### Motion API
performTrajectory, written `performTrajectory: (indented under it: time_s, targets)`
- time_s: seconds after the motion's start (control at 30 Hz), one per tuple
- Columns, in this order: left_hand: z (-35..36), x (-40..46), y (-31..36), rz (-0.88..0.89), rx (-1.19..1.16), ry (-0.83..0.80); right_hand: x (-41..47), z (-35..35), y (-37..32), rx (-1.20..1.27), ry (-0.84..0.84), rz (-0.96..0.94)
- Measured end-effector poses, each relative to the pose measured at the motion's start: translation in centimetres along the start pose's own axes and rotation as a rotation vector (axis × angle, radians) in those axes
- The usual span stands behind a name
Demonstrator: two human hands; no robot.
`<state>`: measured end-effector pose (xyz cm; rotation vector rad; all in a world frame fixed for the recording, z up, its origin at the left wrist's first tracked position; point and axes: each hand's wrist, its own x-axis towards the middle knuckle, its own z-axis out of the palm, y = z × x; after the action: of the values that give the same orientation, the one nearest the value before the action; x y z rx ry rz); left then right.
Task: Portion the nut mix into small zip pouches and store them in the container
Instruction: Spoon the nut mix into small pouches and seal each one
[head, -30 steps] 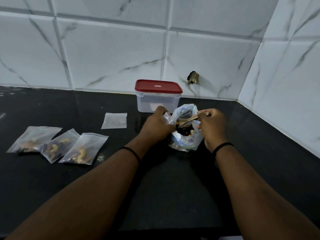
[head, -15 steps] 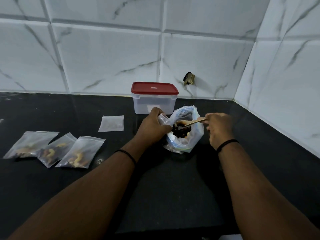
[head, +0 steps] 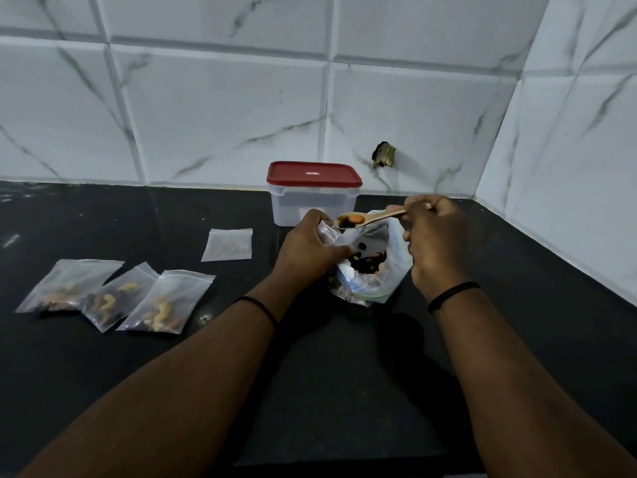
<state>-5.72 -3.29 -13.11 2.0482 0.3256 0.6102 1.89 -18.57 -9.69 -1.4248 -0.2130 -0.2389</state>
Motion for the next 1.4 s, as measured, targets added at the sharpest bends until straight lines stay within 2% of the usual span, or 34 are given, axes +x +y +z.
performTrajectory:
  time_s: [0.1, 0.2, 0.27, 0.43, 0.5, 0.57, 0.7, 0.87, 1.03, 1.4]
  targets:
    - [0.0, 0.0, 0.0, 0.011, -0.02, 0.001, -1.0, 0.4, -0.4, -0.074, -0.099, -0.196]
    - [0.1, 0.0, 0.0, 0.033, -0.055, 0.036, -1.7, 0.4, -0.7, -0.132, -0.345, -0.486]
    - [0.1, 0.1, 0.0, 0.045, -0.081, 0.062, -2.2, 0.4, -0.9, -0.145, -0.442, -0.601]
    - [0.2, 0.3, -0.4, 0.047, -0.123, 0.109, -2.3, 0.1, -1.2, -0.055, -0.431, -0.668]
    - [0.2, 0.3, -0.3, 0.039, -0.125, 0.109, -2.3, 0.0, -1.3, 0.002, -0.371, -0.655]
    - [0.1, 0.2, -0.2, 0.025, -0.124, 0.106, -2.1, -0.4, -1.3, -0.019, -0.237, -0.618]
    - [-0.1, 0.2, 0.0, -0.031, -0.058, 0.067, -0.4, -1.4, 0.1, -0.318, 0.056, -0.47]
    - [0.0, 0.2, -0.2, -0.066, 0.006, 0.013, 1.3, -1.6, 2.7, -0.509, 0.011, -0.278]
    - [-0.1, 0.2, -0.2, -0.091, 0.051, -0.017, 1.3, -0.7, 3.2, -0.587, -0.062, -0.23]
    - [0.1, 0.3, -0.3, -0.067, 0.043, 0.028, 1.9, -0.9, 3.0, -0.527, -0.07, -0.012]
